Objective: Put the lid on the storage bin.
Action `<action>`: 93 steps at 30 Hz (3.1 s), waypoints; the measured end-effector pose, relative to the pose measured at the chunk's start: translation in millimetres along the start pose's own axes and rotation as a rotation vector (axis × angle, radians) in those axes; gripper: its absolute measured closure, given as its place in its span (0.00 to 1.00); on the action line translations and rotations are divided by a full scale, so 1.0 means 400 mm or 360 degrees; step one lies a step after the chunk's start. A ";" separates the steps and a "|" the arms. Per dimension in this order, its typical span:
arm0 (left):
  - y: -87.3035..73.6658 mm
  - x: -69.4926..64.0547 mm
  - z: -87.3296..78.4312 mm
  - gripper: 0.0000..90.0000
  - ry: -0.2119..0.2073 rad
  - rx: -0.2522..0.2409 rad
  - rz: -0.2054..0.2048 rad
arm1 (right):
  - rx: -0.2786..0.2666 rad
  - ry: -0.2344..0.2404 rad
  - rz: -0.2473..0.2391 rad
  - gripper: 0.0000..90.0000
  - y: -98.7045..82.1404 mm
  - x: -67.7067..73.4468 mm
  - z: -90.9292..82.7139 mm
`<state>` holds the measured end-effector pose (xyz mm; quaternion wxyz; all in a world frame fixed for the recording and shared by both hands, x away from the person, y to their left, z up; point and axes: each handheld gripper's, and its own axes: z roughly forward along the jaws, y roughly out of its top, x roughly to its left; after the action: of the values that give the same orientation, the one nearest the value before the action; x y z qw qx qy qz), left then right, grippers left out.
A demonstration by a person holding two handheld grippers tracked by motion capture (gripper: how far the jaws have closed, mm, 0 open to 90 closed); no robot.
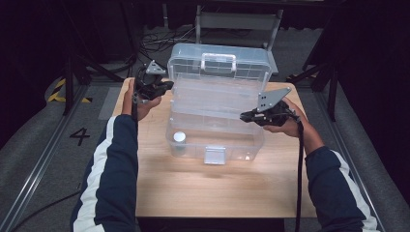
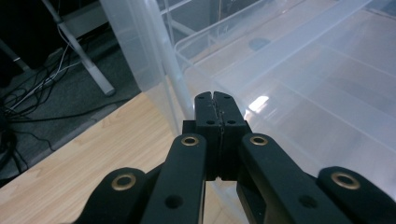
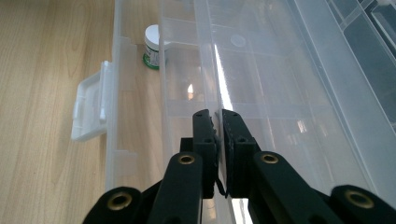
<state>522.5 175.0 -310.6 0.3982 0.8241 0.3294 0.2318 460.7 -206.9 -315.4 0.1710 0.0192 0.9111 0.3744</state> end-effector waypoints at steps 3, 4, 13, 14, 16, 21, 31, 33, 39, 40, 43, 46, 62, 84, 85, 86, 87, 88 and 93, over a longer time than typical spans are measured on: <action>0.009 0.007 0.018 1.00 0.0001 0.0004 -0.0010 | -0.0002 -0.0003 -0.0004 0.96 0.000 0.001 0.001; 0.009 0.007 0.018 1.00 0.0001 0.0004 -0.0010 | -0.0002 -0.0003 -0.0004 0.96 0.000 0.001 0.001; 0.014 0.022 0.034 1.00 -0.0026 -0.0034 -0.0036 | -0.0014 -0.0007 0.0001 0.96 -0.005 0.004 -0.001; 0.014 0.022 0.033 1.00 -0.0032 -0.0042 -0.0046 | -0.0014 -0.0008 0.0000 0.96 -0.006 0.005 -0.001; 0.014 0.020 0.031 1.00 -0.0038 -0.0045 -0.0027 | -0.0014 -0.0002 0.0001 0.95 -0.007 0.006 -0.002; 0.018 0.024 0.020 1.00 -0.0055 -0.0064 -0.0035 | -0.0013 0.0002 0.0001 0.96 -0.010 0.010 -0.003; 0.023 0.020 0.000 1.00 -0.0075 -0.0086 -0.0013 | -0.0004 -0.0007 -0.0002 0.95 -0.012 0.018 -0.004; 0.020 0.022 -0.006 1.00 -0.0086 -0.0100 -0.0010 | -0.0004 -0.0010 0.0000 0.95 -0.013 0.019 -0.004; 0.014 0.022 -0.018 1.00 -0.0095 -0.0107 -0.0020 | 0.0021 -0.0002 -0.0023 0.95 -0.009 0.026 -0.001; 0.017 0.020 -0.021 1.00 -0.0076 -0.0110 -0.0003 | 0.0033 -0.0008 -0.0025 0.95 -0.008 0.027 -0.002; 0.018 0.016 -0.028 1.00 -0.0075 -0.0117 -0.0014 | 0.0049 -0.0011 -0.0033 0.95 -0.005 0.028 -0.002; 0.017 0.015 -0.031 1.00 -0.0081 -0.0122 -0.0013 | 0.0050 -0.0013 -0.0034 0.95 -0.005 0.031 -0.001; -0.016 -0.011 -0.049 1.00 -0.0107 -0.0141 0.0014 | 0.0050 -0.0006 -0.0037 0.94 -0.014 0.047 0.002; -0.035 -0.033 -0.077 1.00 -0.0144 -0.0107 0.0092 | -0.0005 -0.0023 0.0001 0.93 -0.040 0.072 0.005; -0.036 -0.033 -0.078 1.00 -0.0139 -0.0103 0.0108 | -0.0006 -0.0026 0.0002 0.93 -0.040 0.073 0.005; -0.037 -0.036 -0.078 1.00 -0.0137 -0.0102 0.0109 | -0.0007 -0.0027 0.0003 0.93 -0.041 0.074 0.005; -0.037 -0.036 -0.078 1.00 -0.0137 -0.0102 0.0109 | -0.0007 -0.0027 0.0003 0.93 -0.041 0.074 0.005; -0.037 -0.038 -0.078 1.00 -0.0138 -0.0099 0.0110 | -0.0006 -0.0028 0.0004 0.93 -0.041 0.074 0.005; -0.044 -0.039 -0.080 1.00 -0.0156 -0.0103 0.0126 | 0.0003 -0.0025 0.0019 0.93 -0.043 0.078 0.006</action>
<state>485.0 188.1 -308.4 0.4308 0.8335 0.2690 0.2173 433.8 -212.5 -337.9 0.1758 0.0278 0.9100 0.3744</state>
